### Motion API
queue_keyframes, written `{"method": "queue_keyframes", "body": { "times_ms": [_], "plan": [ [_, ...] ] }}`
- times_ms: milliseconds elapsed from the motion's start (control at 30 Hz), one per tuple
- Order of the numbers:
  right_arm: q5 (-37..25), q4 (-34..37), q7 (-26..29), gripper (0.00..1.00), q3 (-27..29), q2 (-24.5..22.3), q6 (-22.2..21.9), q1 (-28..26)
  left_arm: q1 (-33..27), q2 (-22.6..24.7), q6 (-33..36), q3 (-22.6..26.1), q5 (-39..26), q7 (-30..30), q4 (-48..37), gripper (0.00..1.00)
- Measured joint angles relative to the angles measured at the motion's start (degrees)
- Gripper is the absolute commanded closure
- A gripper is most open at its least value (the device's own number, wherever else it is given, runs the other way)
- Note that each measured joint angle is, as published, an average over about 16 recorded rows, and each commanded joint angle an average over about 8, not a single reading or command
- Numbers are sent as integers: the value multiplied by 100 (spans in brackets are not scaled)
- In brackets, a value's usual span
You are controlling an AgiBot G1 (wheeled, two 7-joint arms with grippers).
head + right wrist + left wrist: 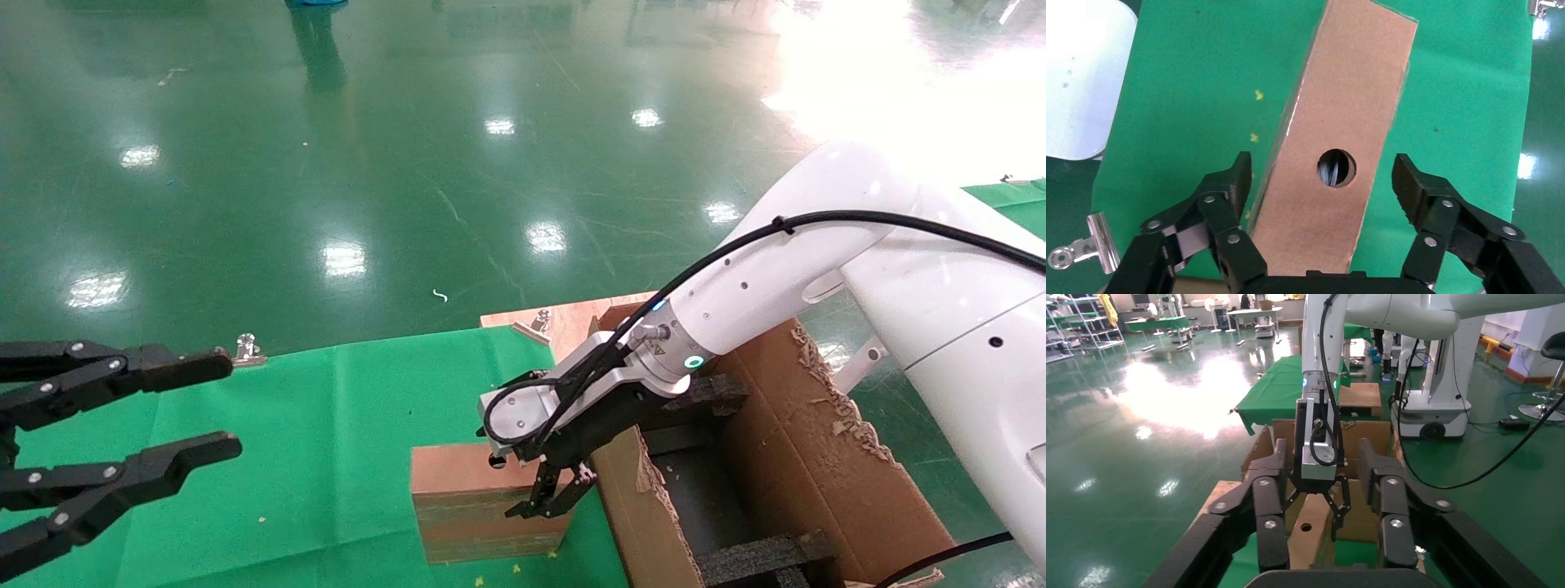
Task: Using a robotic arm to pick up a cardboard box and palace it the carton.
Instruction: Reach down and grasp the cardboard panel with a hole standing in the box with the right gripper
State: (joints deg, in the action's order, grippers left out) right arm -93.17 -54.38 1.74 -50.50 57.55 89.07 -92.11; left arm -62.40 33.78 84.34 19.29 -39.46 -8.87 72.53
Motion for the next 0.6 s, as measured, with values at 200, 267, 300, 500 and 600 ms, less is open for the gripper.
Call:
{"method": "queue_keyframes", "body": {
  "times_ms": [200, 267, 300, 500, 600],
  "plan": [
    [9, -15, 6, 100, 8, -7, 1, 8, 0, 0, 0, 0, 1, 0, 0, 0],
    [11, -18, 7, 100, 10, -8, 2, 10, 0, 0, 0, 0, 2, 0, 0, 0],
    [13, -20, 8, 100, 11, -9, 2, 11, 0, 0, 0, 0, 2, 0, 0, 0],
    [18, -26, 11, 100, 14, -12, 3, 14, 0, 0, 1, 0, 3, 0, 0, 0],
    [21, -26, 12, 100, 15, -13, 4, 16, 0, 0, 1, 0, 3, 0, 0, 0]
  ]
}}
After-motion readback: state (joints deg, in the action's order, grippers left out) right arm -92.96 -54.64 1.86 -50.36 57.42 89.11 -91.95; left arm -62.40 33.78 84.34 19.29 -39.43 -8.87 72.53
